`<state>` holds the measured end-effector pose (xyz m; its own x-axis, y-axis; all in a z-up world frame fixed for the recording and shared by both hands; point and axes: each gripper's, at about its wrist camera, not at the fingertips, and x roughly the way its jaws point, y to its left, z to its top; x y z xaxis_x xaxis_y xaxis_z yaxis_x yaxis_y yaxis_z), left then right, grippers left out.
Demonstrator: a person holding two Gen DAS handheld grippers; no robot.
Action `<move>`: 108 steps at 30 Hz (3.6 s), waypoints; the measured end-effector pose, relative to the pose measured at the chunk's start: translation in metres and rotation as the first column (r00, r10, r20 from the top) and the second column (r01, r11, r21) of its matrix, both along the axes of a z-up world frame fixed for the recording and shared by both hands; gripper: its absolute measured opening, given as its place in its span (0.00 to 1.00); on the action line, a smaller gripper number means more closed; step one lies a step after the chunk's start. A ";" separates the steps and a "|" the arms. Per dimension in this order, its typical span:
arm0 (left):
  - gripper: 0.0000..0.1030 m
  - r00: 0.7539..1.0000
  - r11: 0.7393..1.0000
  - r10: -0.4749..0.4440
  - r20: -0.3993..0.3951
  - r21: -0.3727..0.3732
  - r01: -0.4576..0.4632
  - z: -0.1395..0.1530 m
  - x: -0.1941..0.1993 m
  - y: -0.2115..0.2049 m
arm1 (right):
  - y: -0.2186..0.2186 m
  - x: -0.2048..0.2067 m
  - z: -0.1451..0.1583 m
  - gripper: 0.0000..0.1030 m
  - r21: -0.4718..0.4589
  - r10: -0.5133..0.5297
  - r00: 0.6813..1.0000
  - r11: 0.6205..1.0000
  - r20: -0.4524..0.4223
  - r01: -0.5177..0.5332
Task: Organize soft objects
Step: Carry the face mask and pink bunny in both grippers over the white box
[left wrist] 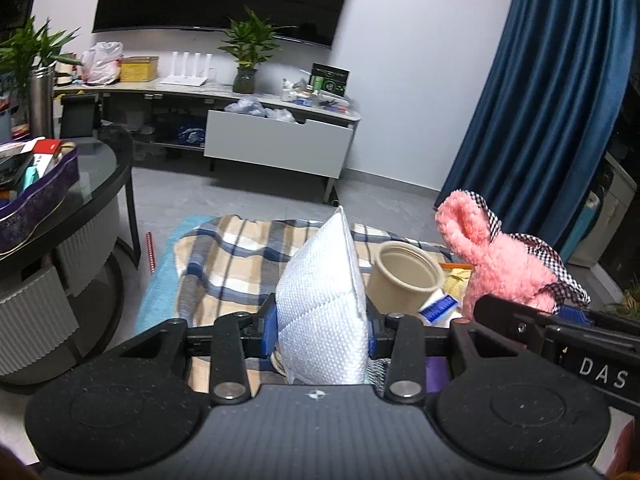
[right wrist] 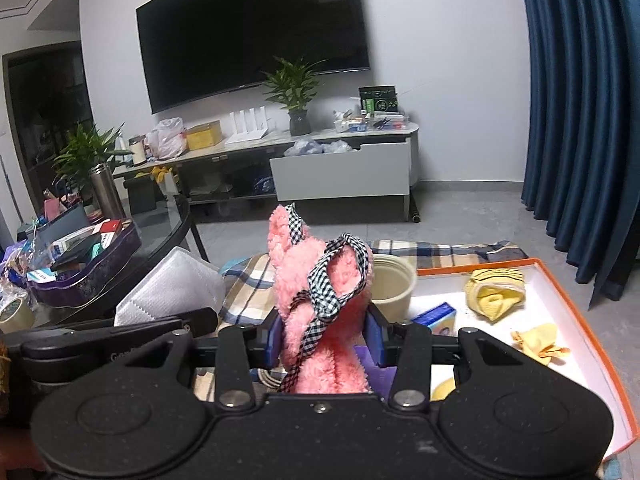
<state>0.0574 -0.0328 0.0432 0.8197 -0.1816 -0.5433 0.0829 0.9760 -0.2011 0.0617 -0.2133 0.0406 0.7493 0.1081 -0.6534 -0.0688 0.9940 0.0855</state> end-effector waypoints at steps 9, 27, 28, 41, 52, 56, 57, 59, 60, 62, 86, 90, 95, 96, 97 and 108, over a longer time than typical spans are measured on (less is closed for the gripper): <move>0.39 0.998 0.998 -0.059 -0.007 0.014 0.059 -0.002 -0.003 -0.029 | -0.029 -0.010 0.003 0.50 0.003 -0.048 0.999 0.999 0.011 0.048; 0.39 0.990 0.990 -0.135 -0.026 0.037 0.136 -0.005 0.000 -0.066 | -0.059 -0.018 0.003 0.50 0.007 -0.108 0.994 0.994 0.015 0.108; 0.39 0.990 0.990 -0.138 -0.028 0.037 0.139 -0.005 0.000 -0.067 | -0.060 -0.018 0.003 0.50 0.007 -0.112 0.994 0.994 0.015 0.112; 0.39 0.980 0.980 -0.194 -0.037 0.043 0.196 -0.009 0.004 -0.090 | -0.079 -0.020 0.004 0.50 0.007 -0.158 0.987 0.987 0.014 0.158; 0.39 0.972 0.971 -0.233 -0.041 0.050 0.235 -0.010 0.008 -0.106 | -0.093 -0.021 0.002 0.50 0.004 -0.197 0.980 0.980 0.013 0.197; 0.39 0.967 0.966 -0.252 -0.045 0.049 0.254 -0.011 0.010 -0.111 | -0.099 -0.022 0.003 0.50 0.001 -0.211 0.977 0.977 0.013 0.211; 0.39 0.965 0.965 -0.256 -0.046 0.050 0.258 -0.011 0.010 -0.113 | -0.101 -0.023 0.003 0.50 0.001 -0.214 0.977 0.977 0.014 0.214; 0.39 0.963 0.963 -0.264 -0.046 0.050 0.266 -0.011 0.011 -0.117 | -0.104 -0.023 0.003 0.50 0.001 -0.223 0.975 0.975 0.015 0.223; 0.39 0.962 0.962 -0.268 -0.047 0.049 0.270 -0.011 0.010 -0.118 | -0.106 -0.024 0.003 0.50 0.001 -0.227 0.974 0.974 0.016 0.227; 0.39 0.960 0.959 -0.276 -0.047 0.048 0.278 -0.011 0.010 -0.122 | -0.109 -0.024 0.002 0.50 0.000 -0.233 0.972 0.972 0.015 0.233; 0.39 0.928 0.930 -0.364 -0.087 0.025 0.367 -0.021 0.023 -0.152 | -0.142 -0.032 -0.004 0.51 -0.012 -0.328 0.944 0.944 0.009 0.328; 0.39 0.922 0.925 -0.377 -0.093 0.019 0.380 -0.023 0.024 -0.159 | -0.148 -0.033 -0.007 0.51 -0.018 -0.339 0.941 0.941 0.004 0.339; 0.39 0.915 0.919 -0.390 -0.101 0.011 0.393 -0.026 0.023 -0.167 | -0.157 -0.035 -0.011 0.51 -0.023 -0.361 0.932 0.932 -0.006 0.361; 0.39 0.913 0.918 -0.394 -0.103 0.011 0.397 -0.027 0.023 -0.169 | -0.159 -0.035 -0.012 0.51 -0.023 -0.366 0.931 0.931 -0.007 0.365; 0.39 0.912 0.917 -0.396 -0.105 0.012 0.400 -0.028 0.023 -0.170 | -0.161 -0.036 -0.013 0.51 -0.023 -0.369 0.929 0.929 -0.008 0.369; 0.40 0.896 0.902 -0.424 -0.134 0.027 0.431 -0.038 0.023 -0.186 | -0.174 -0.034 -0.019 0.52 -0.017 -0.391 0.920 0.920 -0.025 0.391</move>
<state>0.0808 -0.2189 0.0054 0.5965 -0.4669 -0.6529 0.4730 0.8616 -0.1840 0.0275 -0.3871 0.0212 0.7126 -0.1973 -0.6733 0.3276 0.9422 0.0707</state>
